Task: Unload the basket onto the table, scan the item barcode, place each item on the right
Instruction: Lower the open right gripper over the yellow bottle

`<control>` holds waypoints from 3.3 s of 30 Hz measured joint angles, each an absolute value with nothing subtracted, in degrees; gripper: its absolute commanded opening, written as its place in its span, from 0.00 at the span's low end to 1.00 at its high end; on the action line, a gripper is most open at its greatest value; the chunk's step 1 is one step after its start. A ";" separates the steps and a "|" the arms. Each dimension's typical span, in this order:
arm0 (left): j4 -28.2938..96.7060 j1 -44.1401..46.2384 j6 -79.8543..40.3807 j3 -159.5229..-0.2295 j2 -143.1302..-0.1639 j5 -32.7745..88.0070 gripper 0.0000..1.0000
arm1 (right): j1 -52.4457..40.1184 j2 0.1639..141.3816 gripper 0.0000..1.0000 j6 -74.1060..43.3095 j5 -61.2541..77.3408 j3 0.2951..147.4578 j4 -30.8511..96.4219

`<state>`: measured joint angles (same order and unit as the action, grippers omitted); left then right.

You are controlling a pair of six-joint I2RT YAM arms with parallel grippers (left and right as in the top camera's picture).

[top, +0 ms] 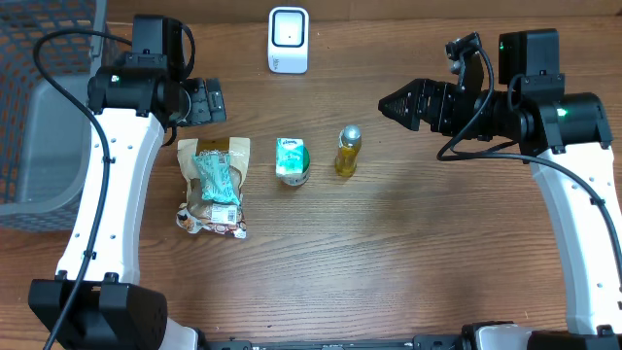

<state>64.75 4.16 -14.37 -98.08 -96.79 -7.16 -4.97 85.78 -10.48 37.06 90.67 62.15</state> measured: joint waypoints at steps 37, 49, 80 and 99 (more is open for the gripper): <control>64.75 4.16 -14.37 -98.08 -96.79 -7.16 1.00 | -4.97 85.78 1.00 -10.50 35.68 90.67 61.47; 64.75 4.16 -14.37 -98.08 -96.79 -7.16 1.00 | -4.99 85.78 1.00 -10.50 35.59 90.67 59.35; 64.75 4.16 -14.37 -98.08 -96.79 -7.16 1.00 | -22.00 90.61 1.00 -19.31 8.45 89.97 54.65; 64.75 4.16 -14.37 -98.08 -96.79 -7.16 1.00 | -24.73 102.08 1.00 -21.43 3.53 89.93 52.49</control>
<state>64.75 4.16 -14.37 -98.08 -96.79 -7.16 -24.73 102.08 -21.43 3.53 89.93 52.49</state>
